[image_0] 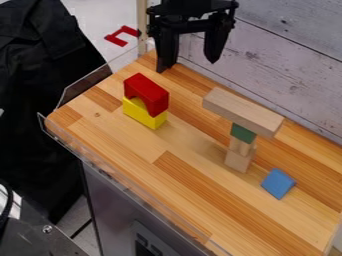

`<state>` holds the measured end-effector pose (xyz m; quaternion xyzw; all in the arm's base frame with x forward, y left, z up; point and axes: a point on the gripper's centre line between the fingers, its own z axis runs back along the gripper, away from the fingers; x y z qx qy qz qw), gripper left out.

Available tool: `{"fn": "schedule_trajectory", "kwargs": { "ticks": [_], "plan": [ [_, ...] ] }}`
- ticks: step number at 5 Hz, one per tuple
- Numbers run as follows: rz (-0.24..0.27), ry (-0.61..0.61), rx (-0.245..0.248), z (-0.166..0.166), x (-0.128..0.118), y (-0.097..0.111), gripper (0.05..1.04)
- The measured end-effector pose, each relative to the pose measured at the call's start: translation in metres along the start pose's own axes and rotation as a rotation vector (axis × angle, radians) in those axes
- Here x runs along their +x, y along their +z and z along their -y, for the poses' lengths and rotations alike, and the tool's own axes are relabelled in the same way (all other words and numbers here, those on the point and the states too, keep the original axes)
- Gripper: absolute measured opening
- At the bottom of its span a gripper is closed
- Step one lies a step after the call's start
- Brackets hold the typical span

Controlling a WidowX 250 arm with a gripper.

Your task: Take the red arch off of the yellow rectangular block and put it on top of the rectangular block

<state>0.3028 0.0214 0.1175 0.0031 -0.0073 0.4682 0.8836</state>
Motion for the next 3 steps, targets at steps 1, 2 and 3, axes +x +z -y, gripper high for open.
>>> {"fn": "schedule_trajectory", "kwargs": {
  "ticks": [1, 2, 3],
  "plan": [
    [-0.022, -0.001, 0.026, -0.002, -0.002, -0.010, 0.999],
    [-0.017, 0.070, 0.016, -0.002, 0.001, -0.014, 0.999],
    [0.006, 0.212, 0.017, -0.010, 0.008, -0.012, 0.999]
  ]
}}
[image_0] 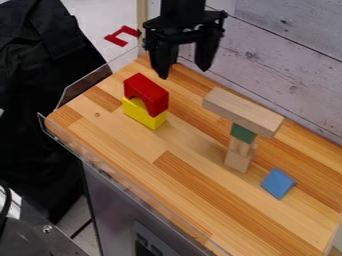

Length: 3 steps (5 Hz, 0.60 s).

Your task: Take the red arch off of the yellow rectangular block and put it on top of the rectangular block

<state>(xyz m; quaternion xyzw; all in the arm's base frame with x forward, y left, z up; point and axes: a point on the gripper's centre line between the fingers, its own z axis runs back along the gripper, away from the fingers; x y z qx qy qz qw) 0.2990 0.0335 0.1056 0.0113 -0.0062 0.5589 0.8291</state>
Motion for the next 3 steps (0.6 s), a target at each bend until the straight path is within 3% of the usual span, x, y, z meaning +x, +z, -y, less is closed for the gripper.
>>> {"fn": "schedule_trajectory", "kwargs": {
  "ticks": [1, 2, 3],
  "plan": [
    [0.013, 0.079, -0.042, -0.011, 0.010, 0.003, 0.999],
    [-0.027, 0.119, -0.096, -0.016, 0.022, -0.010, 0.999],
    [-0.114, 0.113, -0.123, -0.014, 0.030, -0.040, 0.999]
  ]
}}
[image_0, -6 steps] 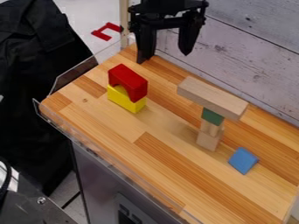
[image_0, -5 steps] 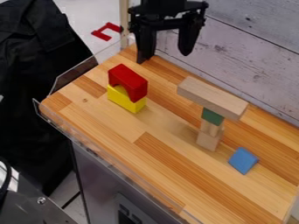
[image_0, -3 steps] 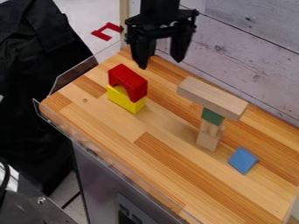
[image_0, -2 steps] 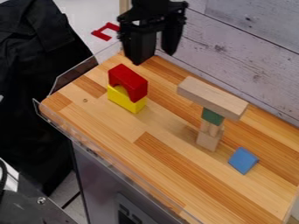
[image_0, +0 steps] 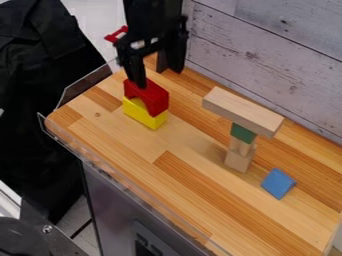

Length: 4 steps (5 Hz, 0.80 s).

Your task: Take the red arch off of the yellow rectangular block and put it on top of the rectangular block

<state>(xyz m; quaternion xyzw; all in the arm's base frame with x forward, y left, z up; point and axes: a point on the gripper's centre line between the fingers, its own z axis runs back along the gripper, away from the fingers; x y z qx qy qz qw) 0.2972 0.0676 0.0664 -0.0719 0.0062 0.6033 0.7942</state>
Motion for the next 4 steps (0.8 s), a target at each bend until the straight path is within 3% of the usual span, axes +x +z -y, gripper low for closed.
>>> {"fn": "schedule_trajectory", "kwargs": {
  "ticks": [1, 3, 4],
  "plan": [
    [-0.048, 0.016, 0.029, -0.002, 0.003, -0.012, 0.999],
    [-0.067, 0.015, 0.042, 0.004, 0.013, -0.016, 0.958],
    [-0.075, 0.021, 0.047, 0.002, 0.015, -0.021, 0.678]
  ]
}}
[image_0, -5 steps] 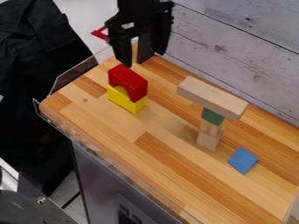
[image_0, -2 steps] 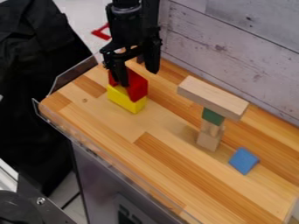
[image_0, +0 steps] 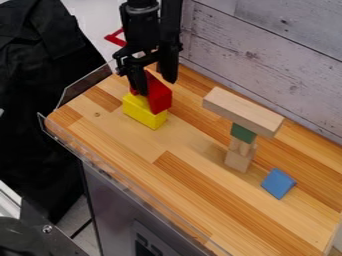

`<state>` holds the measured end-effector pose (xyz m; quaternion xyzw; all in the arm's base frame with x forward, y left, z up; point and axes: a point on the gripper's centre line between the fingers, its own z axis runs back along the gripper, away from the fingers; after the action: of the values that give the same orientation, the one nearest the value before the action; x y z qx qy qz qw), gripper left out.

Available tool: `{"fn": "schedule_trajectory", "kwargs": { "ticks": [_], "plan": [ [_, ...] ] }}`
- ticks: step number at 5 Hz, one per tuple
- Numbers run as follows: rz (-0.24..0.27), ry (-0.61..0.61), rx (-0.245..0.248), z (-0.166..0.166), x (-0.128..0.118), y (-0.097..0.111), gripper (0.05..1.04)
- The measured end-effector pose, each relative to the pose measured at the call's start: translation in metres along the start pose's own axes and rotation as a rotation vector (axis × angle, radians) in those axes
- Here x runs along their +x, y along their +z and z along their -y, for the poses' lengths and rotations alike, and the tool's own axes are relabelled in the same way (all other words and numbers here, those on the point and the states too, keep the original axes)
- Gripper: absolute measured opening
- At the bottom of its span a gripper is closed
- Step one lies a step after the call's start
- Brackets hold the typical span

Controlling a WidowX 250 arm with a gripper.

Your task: Take the red arch off of the yellow rectangular block and put it on top of the rectangular block

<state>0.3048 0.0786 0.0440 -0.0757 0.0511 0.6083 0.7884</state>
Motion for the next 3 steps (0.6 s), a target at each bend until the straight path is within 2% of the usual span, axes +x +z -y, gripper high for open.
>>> {"fn": "schedule_trajectory", "kwargs": {
  "ticks": [1, 2, 3],
  "plan": [
    [0.001, 0.004, -0.010, -0.001, 0.003, -0.001, 0.547],
    [0.006, 0.000, -0.005, -0.002, 0.004, -0.001, 0.547],
    [0.036, -0.001, -0.055, 0.003, 0.001, 0.017, 0.547]
  ]
}}
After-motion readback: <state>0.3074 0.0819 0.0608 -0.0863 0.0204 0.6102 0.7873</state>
